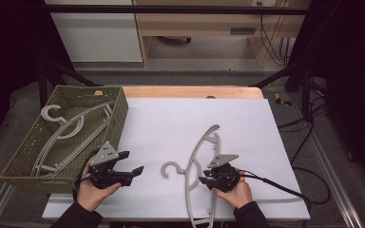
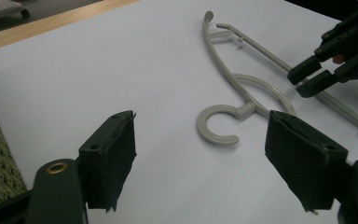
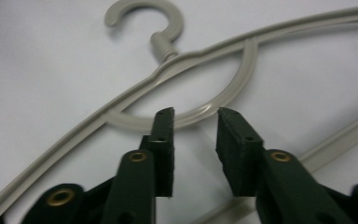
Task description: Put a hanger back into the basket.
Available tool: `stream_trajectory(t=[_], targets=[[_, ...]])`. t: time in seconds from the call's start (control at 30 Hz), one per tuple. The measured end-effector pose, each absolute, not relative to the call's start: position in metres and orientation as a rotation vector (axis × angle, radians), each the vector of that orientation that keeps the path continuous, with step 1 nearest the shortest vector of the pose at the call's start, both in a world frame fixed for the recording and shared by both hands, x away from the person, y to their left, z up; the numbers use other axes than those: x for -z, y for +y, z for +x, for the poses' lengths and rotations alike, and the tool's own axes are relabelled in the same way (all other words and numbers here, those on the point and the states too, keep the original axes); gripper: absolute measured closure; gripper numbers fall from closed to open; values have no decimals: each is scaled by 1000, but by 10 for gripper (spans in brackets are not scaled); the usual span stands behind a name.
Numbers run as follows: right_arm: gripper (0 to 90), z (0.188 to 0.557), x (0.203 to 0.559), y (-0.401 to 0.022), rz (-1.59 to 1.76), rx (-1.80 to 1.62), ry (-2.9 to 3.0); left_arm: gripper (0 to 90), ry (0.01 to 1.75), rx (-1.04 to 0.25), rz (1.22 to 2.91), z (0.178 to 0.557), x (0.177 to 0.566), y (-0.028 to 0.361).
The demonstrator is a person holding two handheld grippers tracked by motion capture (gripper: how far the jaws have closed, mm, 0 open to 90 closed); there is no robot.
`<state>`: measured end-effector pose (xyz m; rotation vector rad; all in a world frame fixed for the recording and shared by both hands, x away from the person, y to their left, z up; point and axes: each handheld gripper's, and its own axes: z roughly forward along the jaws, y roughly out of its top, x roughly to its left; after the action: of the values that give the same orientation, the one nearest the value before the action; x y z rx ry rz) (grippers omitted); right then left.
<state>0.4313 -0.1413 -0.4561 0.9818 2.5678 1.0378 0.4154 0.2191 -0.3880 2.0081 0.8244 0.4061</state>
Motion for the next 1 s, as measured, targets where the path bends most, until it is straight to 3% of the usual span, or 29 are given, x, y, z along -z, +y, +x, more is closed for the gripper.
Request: stream_trajectory(t=[0.07,0.17,0.37,0.77,1.0], targets=[[577,436,456,-139,996,-1045,2509,242,824,-407,2007,415,388,220],[566,446,454,-145,1035,-1004,2404,242,825,-407,2005,415,387,221],[900,472,454,-165,1166,-917,2258,243,826,-410,2003,415,387,221],[900,505,473,-174,1322,-818,2235,244,833,-411,2002,417,388,222],[900,520,477,-146,1228,-961,2331,244,835,-410,2003,417,388,223]])
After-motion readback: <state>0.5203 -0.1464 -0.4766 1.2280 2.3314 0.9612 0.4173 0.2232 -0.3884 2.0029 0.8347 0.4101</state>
